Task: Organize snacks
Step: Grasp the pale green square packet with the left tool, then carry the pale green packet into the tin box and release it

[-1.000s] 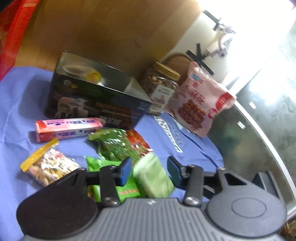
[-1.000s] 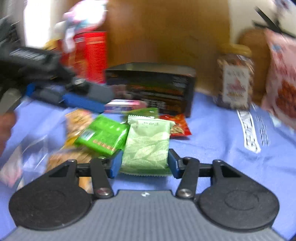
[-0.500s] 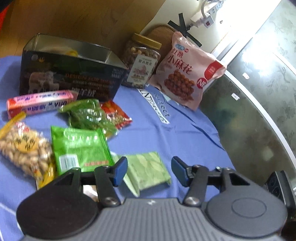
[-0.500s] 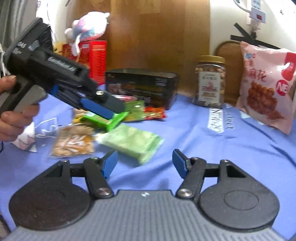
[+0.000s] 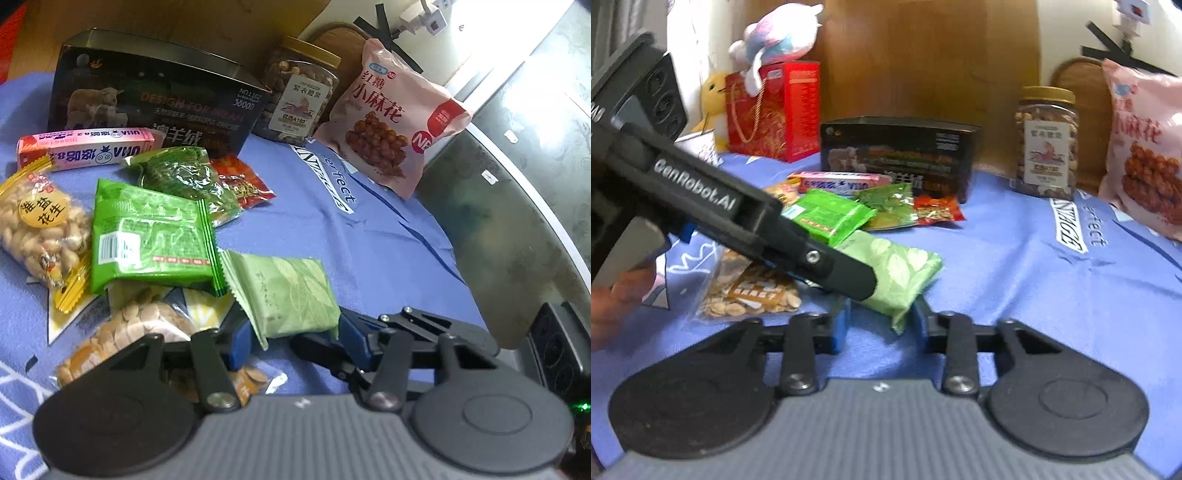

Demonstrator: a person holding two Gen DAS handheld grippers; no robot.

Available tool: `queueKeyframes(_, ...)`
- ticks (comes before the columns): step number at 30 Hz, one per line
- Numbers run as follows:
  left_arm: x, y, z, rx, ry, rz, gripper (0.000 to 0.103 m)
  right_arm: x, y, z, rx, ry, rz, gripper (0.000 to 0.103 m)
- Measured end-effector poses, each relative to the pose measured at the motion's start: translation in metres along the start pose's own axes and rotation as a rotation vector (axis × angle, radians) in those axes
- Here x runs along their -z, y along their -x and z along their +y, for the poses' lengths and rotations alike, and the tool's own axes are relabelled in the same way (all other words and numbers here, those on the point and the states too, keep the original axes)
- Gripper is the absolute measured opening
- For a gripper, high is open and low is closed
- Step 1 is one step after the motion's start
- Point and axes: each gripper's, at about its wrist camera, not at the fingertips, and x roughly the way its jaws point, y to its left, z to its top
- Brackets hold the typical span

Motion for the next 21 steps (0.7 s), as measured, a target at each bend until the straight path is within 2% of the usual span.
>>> queueKeyframes(4, 0.002, 0.001, -0.001, 0.002, 0.011, -0.011, 0.052, 0.001, 0.000, 0.000, -0.003, -0.023, -0.003, 0.034)
queueKeyframes(8, 0.000, 0.001, 0.002, 0.013, 0.031, -0.008, 0.056, 0.002, 0.000, -0.002, -0.004, -0.017, -0.003, 0.040)
queueKeyframes(13, -0.001, -0.003, -0.004, -0.001, 0.008, -0.006, 0.058, 0.001, -0.003, -0.002, -0.016, -0.013, 0.006, 0.043)
queueKeyframes(15, -0.001, -0.003, -0.010, -0.029, -0.028, -0.004, 0.054, 0.001, -0.002, 0.001, -0.007, -0.003, 0.002, 0.037)
queueKeyframes(17, 0.001, 0.001, -0.015, -0.027, -0.053, -0.013, 0.053, 0.001, 0.000, 0.004, 0.023, 0.010, -0.010, 0.031)
queueKeyframes(21, -0.002, 0.016, -0.018, -0.015, -0.058, -0.055, 0.053, 0.001, 0.010, 0.004, 0.033, -0.021, -0.065, 0.030)
